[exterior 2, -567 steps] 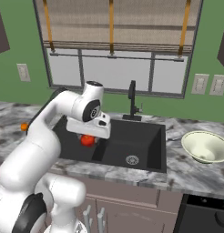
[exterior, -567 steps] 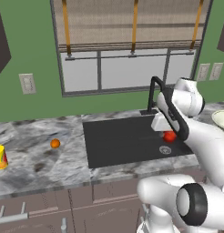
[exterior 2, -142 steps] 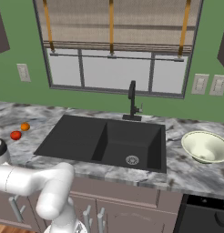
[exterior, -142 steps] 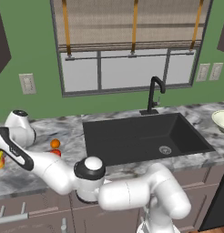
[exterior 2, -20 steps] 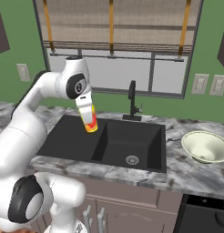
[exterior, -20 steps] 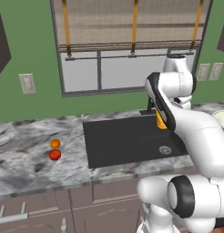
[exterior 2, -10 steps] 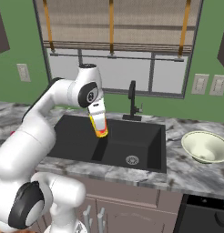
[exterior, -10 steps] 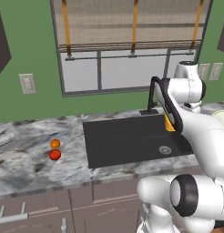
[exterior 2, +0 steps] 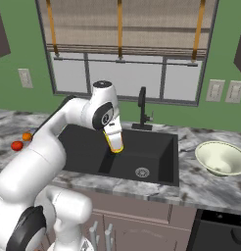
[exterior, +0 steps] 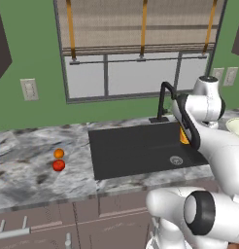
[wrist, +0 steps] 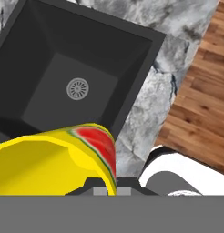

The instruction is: Remove the tangerine and tomato from the sink. Then move the bowl and cup from the counter to the sink for washing.

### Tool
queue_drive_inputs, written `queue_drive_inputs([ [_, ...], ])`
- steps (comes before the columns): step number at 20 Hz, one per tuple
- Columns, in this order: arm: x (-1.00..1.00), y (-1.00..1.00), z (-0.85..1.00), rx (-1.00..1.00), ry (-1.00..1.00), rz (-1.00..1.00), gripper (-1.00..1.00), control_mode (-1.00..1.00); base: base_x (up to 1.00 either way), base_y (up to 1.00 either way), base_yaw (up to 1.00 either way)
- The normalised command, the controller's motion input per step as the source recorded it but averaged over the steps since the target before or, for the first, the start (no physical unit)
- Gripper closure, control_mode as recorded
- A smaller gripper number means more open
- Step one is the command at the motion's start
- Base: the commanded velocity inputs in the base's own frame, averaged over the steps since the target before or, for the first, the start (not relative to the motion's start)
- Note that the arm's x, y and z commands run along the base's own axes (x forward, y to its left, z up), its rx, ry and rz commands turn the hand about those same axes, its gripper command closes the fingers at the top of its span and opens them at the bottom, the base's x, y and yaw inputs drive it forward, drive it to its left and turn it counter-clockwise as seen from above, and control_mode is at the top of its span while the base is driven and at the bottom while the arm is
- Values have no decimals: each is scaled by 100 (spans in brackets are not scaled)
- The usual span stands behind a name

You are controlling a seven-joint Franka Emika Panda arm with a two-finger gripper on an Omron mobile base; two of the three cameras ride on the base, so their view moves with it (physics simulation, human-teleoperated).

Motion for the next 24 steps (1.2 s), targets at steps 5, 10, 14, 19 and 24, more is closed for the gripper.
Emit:
queue_drive_inputs([
  [5, 8, -13, -28, 1, -7, 0, 100, -100, 0, 0, 0],
  [10, 19, -10, -26, 0, -3, 1, 100, -100, 0, 0, 0],
  [14, 22, -10, -28, 0, 0, 2, 100, -100, 0, 0, 0],
  [19, 30, -7, -28, 0, 0, 3, 100, -100, 0, 0, 0],
  [24, 24, -1, -30, 0, 0, 5, 100, -100, 0, 0, 0],
])
